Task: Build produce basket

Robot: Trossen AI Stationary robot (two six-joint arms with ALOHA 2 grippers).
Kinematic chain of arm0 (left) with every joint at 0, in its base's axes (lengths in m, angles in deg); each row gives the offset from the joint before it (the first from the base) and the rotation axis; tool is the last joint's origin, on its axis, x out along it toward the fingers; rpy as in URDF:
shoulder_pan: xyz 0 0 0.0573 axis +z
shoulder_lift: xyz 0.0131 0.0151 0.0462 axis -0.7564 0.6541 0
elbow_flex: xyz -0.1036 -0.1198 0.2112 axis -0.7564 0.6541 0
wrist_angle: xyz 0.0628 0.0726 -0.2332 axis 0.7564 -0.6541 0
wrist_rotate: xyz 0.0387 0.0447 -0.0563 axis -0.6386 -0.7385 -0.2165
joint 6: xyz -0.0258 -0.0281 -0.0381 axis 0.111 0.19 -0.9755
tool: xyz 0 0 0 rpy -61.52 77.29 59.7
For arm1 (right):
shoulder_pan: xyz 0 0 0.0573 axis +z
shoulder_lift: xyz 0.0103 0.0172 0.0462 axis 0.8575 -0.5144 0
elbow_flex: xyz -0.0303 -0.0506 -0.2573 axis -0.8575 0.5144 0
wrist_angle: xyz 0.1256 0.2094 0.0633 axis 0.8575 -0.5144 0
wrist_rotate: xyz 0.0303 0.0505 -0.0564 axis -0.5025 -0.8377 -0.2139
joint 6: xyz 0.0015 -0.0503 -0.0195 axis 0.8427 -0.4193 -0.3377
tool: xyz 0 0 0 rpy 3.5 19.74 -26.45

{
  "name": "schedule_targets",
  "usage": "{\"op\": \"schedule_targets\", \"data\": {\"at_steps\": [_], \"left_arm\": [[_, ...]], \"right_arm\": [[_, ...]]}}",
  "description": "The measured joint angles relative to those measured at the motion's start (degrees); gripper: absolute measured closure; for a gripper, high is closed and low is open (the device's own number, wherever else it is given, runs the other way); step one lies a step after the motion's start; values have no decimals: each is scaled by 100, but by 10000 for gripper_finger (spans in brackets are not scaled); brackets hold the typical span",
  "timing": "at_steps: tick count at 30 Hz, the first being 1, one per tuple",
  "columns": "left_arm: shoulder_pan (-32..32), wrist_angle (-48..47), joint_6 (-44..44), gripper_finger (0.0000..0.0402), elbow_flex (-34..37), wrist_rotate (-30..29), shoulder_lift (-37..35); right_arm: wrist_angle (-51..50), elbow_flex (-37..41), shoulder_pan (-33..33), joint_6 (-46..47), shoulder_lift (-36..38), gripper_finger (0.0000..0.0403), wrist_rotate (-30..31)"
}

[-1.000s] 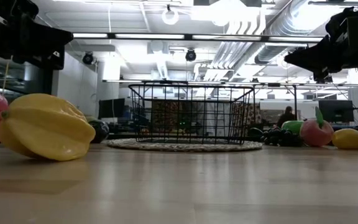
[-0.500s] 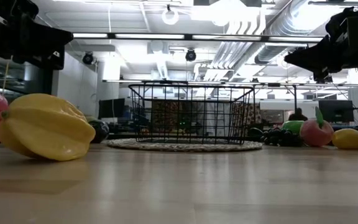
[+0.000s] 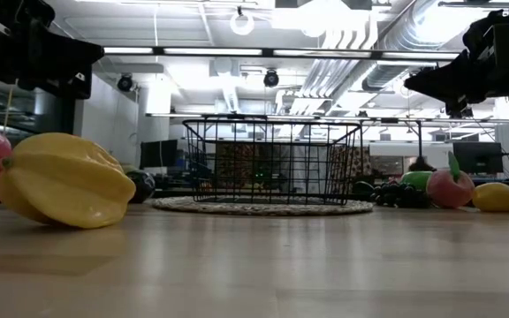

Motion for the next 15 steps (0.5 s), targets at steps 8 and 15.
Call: {"op": "schedule_targets", "data": {"at_steps": [8, 15], "left_arm": [[0, 9, 81, 401, 0, -1, 0], [0, 6, 104, 401, 0, 0, 0]], "right_arm": [[-2, 0, 0, 0, -1, 402, 1], [-2, 1, 0, 0, 0, 402, 0]]}}
